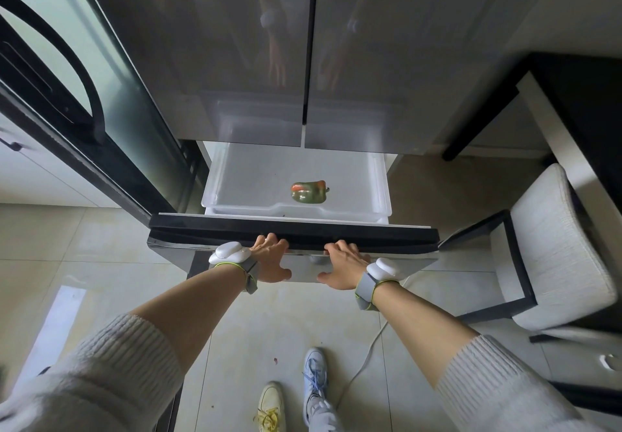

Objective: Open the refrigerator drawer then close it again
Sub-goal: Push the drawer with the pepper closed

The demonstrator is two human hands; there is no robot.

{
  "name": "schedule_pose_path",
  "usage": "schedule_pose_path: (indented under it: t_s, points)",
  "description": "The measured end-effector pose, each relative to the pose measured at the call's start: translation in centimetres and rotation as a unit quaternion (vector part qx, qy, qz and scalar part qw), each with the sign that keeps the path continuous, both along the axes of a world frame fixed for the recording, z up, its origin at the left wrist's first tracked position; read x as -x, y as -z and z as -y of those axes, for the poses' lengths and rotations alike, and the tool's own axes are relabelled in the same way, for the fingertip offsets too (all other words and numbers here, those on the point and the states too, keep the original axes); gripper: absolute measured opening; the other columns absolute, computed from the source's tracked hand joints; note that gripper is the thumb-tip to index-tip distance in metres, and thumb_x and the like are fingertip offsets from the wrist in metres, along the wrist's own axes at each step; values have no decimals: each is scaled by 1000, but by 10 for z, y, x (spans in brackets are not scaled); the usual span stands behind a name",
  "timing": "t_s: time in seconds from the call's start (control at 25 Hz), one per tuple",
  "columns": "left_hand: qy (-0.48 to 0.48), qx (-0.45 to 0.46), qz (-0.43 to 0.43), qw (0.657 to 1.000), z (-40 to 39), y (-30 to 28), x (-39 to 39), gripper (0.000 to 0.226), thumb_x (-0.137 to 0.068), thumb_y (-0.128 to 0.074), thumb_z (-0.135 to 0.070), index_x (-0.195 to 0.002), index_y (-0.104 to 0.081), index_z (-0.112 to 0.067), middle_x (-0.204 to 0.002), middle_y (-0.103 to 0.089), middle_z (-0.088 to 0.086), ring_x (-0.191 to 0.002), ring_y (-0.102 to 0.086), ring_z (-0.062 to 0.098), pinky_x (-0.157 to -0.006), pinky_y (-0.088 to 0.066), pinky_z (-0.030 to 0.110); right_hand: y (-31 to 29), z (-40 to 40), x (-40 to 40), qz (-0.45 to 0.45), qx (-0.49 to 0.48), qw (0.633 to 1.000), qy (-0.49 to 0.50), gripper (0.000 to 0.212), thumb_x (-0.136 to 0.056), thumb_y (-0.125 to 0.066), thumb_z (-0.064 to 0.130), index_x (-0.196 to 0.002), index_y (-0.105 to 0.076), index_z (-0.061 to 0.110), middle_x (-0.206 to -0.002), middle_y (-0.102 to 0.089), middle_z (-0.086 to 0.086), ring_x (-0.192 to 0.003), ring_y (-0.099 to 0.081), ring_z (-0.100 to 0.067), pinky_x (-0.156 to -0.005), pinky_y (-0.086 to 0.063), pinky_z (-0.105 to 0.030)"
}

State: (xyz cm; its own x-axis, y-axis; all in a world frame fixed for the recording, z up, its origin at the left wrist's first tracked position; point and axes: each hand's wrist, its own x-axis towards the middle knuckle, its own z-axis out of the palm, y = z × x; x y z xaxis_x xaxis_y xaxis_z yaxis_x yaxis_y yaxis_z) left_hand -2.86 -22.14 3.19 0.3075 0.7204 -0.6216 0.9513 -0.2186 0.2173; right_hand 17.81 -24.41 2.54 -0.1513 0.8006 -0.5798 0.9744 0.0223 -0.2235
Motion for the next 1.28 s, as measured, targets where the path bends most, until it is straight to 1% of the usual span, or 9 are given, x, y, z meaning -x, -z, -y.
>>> schedule_pose_path:
  t_s: [0.2, 0.36, 0.64, 0.8, 0.96, 1.08, 1.12, 1.2, 1.28]
  points:
    - [-1, 17, -7, 1000, -4, -1, -3, 81, -88, -59, -41, -156, -21, -19, -151, -28, 9, -141, -26, 31, -100, -40, 43, 1, -3, -1, -8, -13, 1000, 8, 66, -84, -61, 44, -140, -41, 17, -145, -37, -7, -134, -34, -35, -83, -30, -41]
    - [-9, 18, -5, 1000, -14, 1, -5, 82, -89, -59, -37, -158, -17, -18, -154, -25, 9, -144, -23, 32, -103, -39, 45, 1, -16, -2, -9, -7, 1000, 10, 65, -84, -61, 44, -141, -41, 18, -146, -37, -7, -134, -34, -35, -83, -29, -40]
    - [-31, 8, 3, 999, -44, 0, -10, 81, -89, -59, -33, -157, -17, -17, -154, -24, 11, -144, -23, 34, -105, -37, 46, 3, -48, 1, -15, -24, 999, 21, 63, -85, -62, 44, -138, -42, 16, -145, -35, -9, -134, -32, -37, -85, -26, -38]
    - [-43, -1, 6, 999, -64, 2, -14, 83, -88, -60, -32, -157, -16, -17, -154, -23, 11, -145, -22, 35, -107, -36, 48, 7, -70, -3, -9, -24, 999, 21, 69, -83, -62, 46, -141, -39, 19, -148, -33, -6, -135, -31, -36, -94, -35, -45]
    - [-50, -8, 9, 999, -90, 4, -15, 82, -87, -60, -32, -156, -19, -18, -154, -24, 12, -143, -24, 36, -105, -36, 48, 9, -98, -6, -20, -18, 999, 26, 62, -82, -62, 44, -135, -42, 18, -143, -34, -5, -133, -31, -35, -88, -37, -41]
    - [-54, -15, 7, 998, -107, 6, -18, 80, -85, -60, -31, -155, -21, -19, -153, -25, 12, -142, -25, 36, -103, -38, 49, 11, -115, -8, -21, -20, 999, 23, 61, -81, -62, 44, -132, -43, 18, -141, -35, -5, -131, -32, -35, -95, -41, -44]
    - [-54, -19, 7, 998, -113, 6, -18, 80, -85, -60, -31, -154, -22, -19, -152, -25, 13, -141, -26, 37, -103, -38, 49, 10, -120, -8, -20, -24, 999, 23, 60, -81, -63, 44, -132, -43, 18, -141, -36, -5, -131, -32, -35, -94, -40, -43]
    - [-56, -23, 9, 998, -126, 7, -20, 79, -85, -61, -31, -154, -23, -18, -152, -26, 13, -140, -27, 37, -101, -40, 48, 12, -133, -9, -17, -32, 999, 20, 59, -82, -63, 44, -131, -44, 17, -142, -36, -6, -131, -33, -36, -87, -35, -39]
    - [-58, -30, 8, 998, -138, 9, -22, 79, -86, -61, -30, -154, -24, -19, -152, -27, 13, -140, -28, 37, -101, -40, 48, 13, -146, -10, -13, -39, 999, 14, 59, -82, -63, 43, -132, -44, 16, -142, -36, -7, -131, -33, -36, -84, -33, -38]
